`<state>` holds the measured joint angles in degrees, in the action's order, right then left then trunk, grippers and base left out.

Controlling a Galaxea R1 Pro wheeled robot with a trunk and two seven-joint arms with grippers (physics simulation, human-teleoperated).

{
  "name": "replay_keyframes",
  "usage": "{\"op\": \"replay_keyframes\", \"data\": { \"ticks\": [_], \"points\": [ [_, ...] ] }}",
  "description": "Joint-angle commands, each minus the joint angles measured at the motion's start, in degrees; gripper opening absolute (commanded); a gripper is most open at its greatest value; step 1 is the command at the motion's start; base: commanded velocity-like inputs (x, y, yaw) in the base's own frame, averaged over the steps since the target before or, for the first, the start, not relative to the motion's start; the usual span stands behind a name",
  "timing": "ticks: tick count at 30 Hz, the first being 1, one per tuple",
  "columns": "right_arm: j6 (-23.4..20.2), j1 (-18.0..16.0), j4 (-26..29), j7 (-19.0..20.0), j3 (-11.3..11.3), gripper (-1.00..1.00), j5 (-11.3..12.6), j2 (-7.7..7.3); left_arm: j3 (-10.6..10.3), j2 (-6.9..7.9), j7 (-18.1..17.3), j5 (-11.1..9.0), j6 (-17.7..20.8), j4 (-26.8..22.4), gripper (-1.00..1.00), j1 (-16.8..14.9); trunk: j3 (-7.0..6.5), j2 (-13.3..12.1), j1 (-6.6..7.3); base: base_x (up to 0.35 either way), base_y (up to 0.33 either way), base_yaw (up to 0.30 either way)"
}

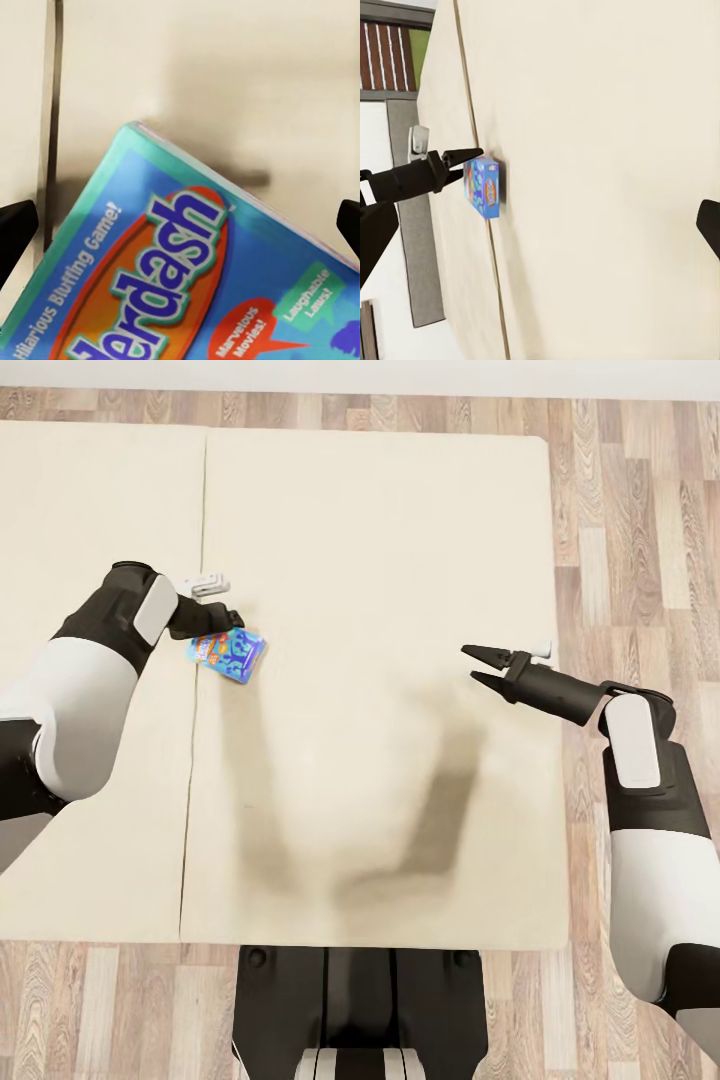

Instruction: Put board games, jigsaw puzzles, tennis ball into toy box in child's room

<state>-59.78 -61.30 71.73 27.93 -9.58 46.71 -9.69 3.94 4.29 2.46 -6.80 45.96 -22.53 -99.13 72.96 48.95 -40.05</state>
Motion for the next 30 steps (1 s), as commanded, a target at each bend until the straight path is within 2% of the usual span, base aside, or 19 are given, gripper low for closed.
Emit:
{"op": "replay_keyframes", "data": {
  "ticks": [1,30],
  "points": [
    [-0.22,-0.01,-0.01,0.55,-0.09,1.00,-0.50,0.01,0.18,-0.02,0.25,-0.48,0.26,-0.05,1.00,-0.01,0.03,0.04,-0.01,0.000,0.000,0.000],
    [-0.22,0.04,-0.01,0.55,-0.01,1.00,-0.48,-0.16,0.10,-0.43,0.26,-0.49,1.33,-0.06,1.00,-0.10,-0.21,0.04,-0.01,0.000,0.000,0.000]
  ]
}}
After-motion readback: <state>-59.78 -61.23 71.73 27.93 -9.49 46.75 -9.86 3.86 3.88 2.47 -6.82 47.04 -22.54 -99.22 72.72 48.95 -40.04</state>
